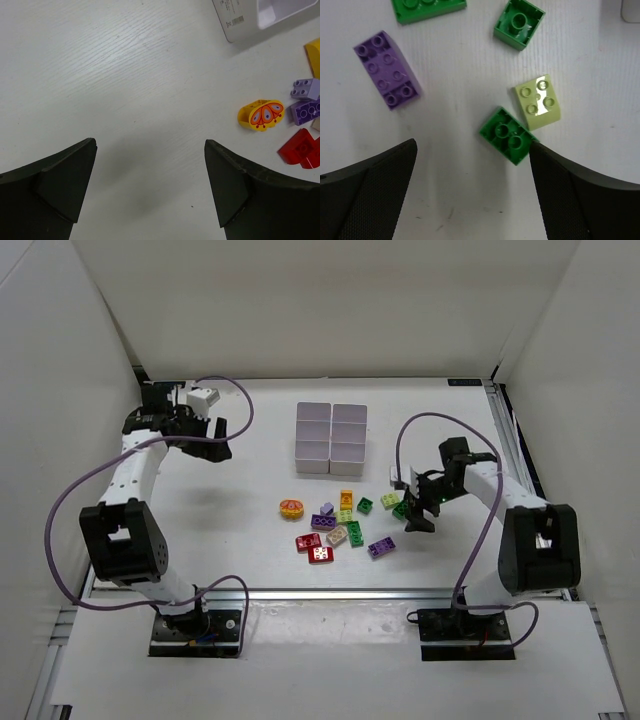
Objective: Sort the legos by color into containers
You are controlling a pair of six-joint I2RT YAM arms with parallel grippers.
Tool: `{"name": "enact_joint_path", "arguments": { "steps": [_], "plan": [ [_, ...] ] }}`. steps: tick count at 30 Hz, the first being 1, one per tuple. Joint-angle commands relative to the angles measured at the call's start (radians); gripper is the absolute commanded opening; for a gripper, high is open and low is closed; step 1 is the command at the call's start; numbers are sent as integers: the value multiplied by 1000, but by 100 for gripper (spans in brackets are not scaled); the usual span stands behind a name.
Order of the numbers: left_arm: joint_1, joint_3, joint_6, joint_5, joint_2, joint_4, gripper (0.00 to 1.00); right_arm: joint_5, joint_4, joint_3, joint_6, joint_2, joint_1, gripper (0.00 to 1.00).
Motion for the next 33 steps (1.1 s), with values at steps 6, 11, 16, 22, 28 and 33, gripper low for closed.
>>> {"name": "enact_joint_path", "arguments": {
  "steps": [6, 11, 16, 22, 28, 33],
  "plan": [
    [-6, 61, 21, -37, 37, -18, 99, 30, 85, 96, -198, 129, -14, 96],
    [-6, 61, 26, -78, 49, -18, 99, 35, 76, 127, -224, 194, -17, 94],
    [-4, 64, 32, -109, 66, -18, 99, 39, 86, 138, -219, 220, -2, 85],
    [-6, 70, 38, -132, 91, -16, 99, 50, 109, 124, -219, 235, 7, 67],
    [-6, 76, 50, -147, 112, -18, 100, 64, 116, 87, -233, 234, 26, 63],
    [-6, 89, 52, -152, 134, -18, 99, 82, 105, 64, -245, 223, 32, 56]
  ]
}}
